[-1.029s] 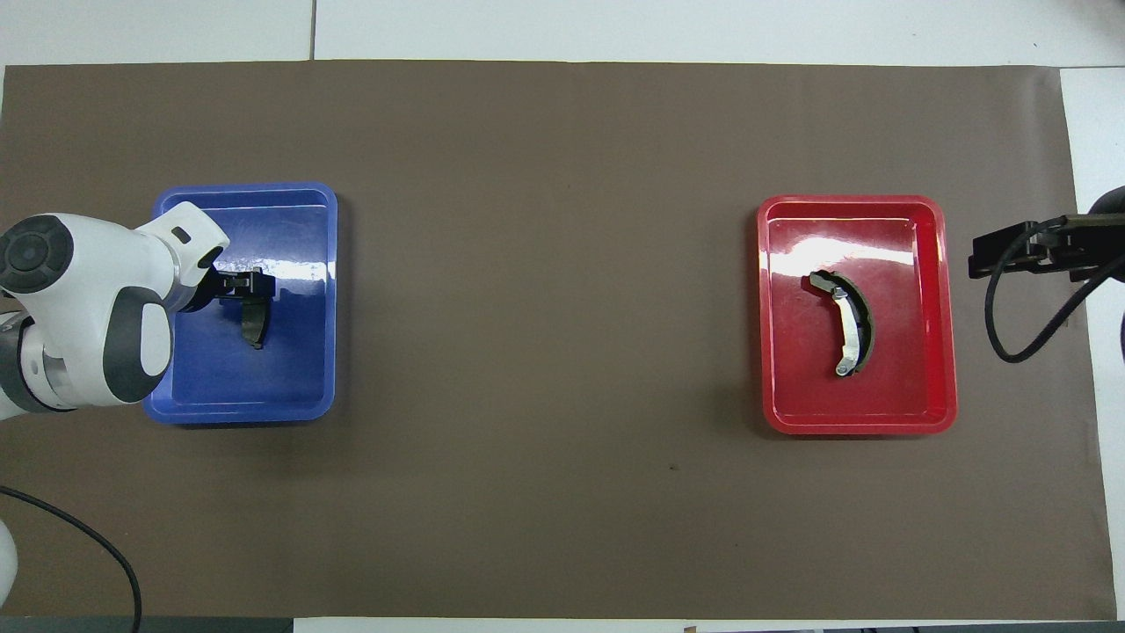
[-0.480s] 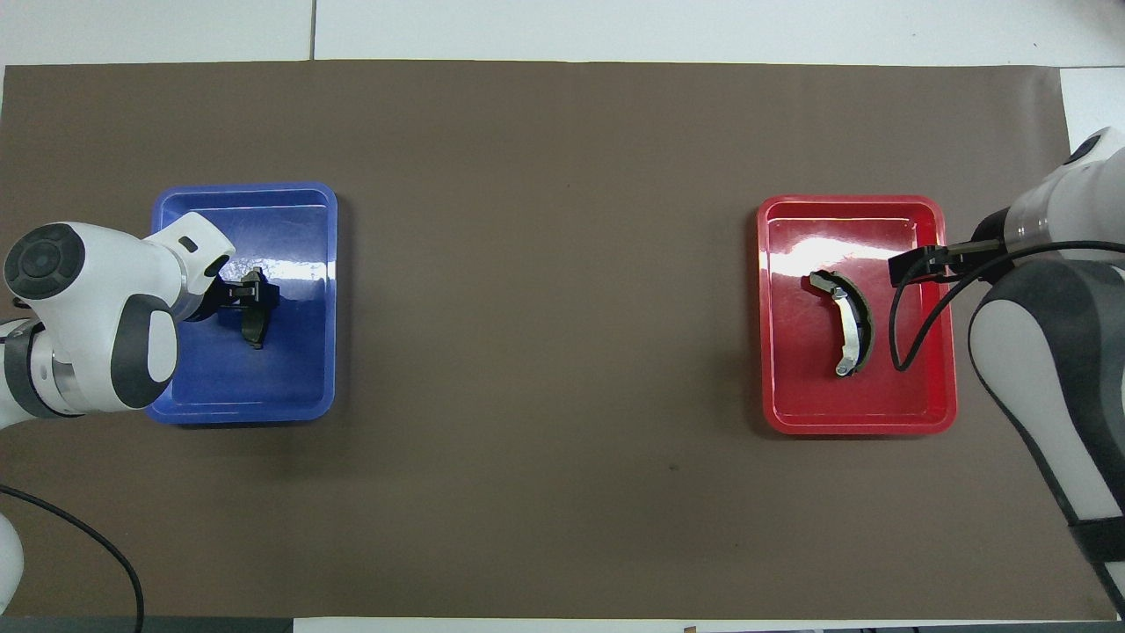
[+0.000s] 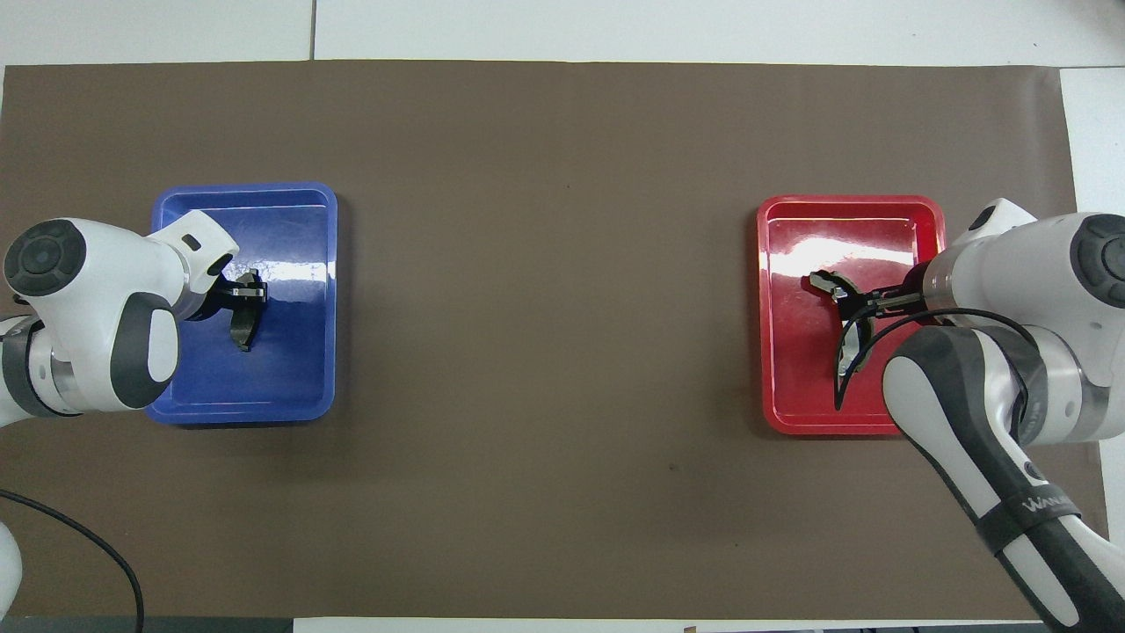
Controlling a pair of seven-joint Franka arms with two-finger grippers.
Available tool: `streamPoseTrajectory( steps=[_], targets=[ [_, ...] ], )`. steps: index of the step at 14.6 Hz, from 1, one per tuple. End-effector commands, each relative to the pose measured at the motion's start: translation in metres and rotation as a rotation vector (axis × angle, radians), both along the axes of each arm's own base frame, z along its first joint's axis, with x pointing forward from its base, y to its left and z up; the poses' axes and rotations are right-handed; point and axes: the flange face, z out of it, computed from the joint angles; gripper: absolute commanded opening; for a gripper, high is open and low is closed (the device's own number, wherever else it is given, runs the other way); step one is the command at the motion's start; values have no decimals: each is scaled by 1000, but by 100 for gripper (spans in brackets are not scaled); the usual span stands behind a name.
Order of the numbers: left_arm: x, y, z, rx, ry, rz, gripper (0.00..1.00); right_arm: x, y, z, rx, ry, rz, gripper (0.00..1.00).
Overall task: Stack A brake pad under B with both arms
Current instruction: 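Grasp the curved pad with the right gripper while the left gripper lifts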
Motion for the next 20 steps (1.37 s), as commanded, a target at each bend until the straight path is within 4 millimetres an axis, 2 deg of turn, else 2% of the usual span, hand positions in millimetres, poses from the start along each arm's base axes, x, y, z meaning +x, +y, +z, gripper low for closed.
streamPoseTrajectory(
  steps=[1,4,5,6,8,9,11,13,15,18,19,20],
  targets=[
    [2,-6,30,6,0,-2,38,-8,-6,-22,2,-6,50,100],
    [12,-28,53,6,-11,-36,38,-7,-8,-42,0,-8,77,100],
    [15,-37,60,5,-15,-50,36,-8,-10,-45,0,-3,74,100],
    [18,-51,70,5,-20,-71,29,-10,-11,-49,1,1,71,100],
    [17,-84,76,-1,-17,-67,10,-10,-10,-53,1,-8,71,100],
    [11,-110,76,-4,-17,-62,1,-11,-9,-59,1,-2,74,99],
    [-1,-161,78,-15,-32,-59,1,-15,-10,-70,1,17,84,99],
    [-16,-218,77,-39,-68,-38,1,-13,-10,-72,1,5,87,97],
    [-24,-254,68,-65,-100,-20,1,-14,-11,-73,0,-6,90,89],
    [-21,-311,47,-95,-119,10,1,-17,-10,-82,1,1,77,75],
    [-23,-328,39,-107,-127,30,1,-19,-10,-83,2,6,78,75],
    [-24,-345,31,-122,-138,49,1,-19,-10,-83,1,6,80,66]
  ],
)
